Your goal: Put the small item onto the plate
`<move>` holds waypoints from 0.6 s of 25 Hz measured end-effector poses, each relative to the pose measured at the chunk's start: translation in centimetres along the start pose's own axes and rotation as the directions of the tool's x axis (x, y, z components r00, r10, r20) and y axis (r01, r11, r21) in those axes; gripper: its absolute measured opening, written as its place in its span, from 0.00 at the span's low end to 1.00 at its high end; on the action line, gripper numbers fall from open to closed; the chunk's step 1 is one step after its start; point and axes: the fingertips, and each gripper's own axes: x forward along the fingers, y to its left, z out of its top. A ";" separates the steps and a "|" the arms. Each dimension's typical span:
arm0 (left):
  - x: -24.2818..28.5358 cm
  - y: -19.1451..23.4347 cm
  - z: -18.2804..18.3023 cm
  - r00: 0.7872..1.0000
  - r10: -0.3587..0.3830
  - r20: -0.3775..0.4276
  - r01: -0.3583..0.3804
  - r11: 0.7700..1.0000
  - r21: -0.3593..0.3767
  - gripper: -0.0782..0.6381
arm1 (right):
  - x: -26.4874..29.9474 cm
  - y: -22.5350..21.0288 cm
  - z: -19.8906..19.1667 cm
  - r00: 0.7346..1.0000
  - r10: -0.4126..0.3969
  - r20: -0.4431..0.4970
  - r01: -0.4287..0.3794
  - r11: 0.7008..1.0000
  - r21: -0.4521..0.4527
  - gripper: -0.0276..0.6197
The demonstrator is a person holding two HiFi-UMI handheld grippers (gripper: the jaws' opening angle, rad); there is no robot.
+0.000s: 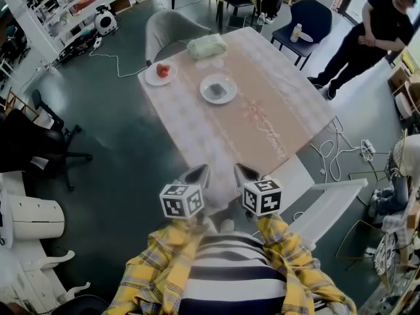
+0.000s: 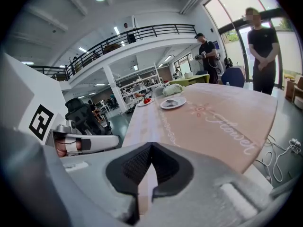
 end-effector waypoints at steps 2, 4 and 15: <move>-0.5 -0.2 -0.4 1.000 0.004 0.009 -0.004 1.000 -0.013 0.11 | -0.4 0.3 -0.4 1.000 0.005 0.001 -0.005 1.000 -0.001 0.04; -0.9 -0.5 -0.7 1.000 0.008 0.020 -0.008 1.000 -0.018 0.11 | -0.8 0.5 -0.6 1.000 0.008 0.003 -0.008 1.000 -0.006 0.04; -2.0 -1.9 -1.7 0.999 0.011 0.031 -0.011 1.000 0.005 0.11 | -2.3 1.4 -0.9 0.999 0.021 0.029 -0.021 1.000 -0.004 0.04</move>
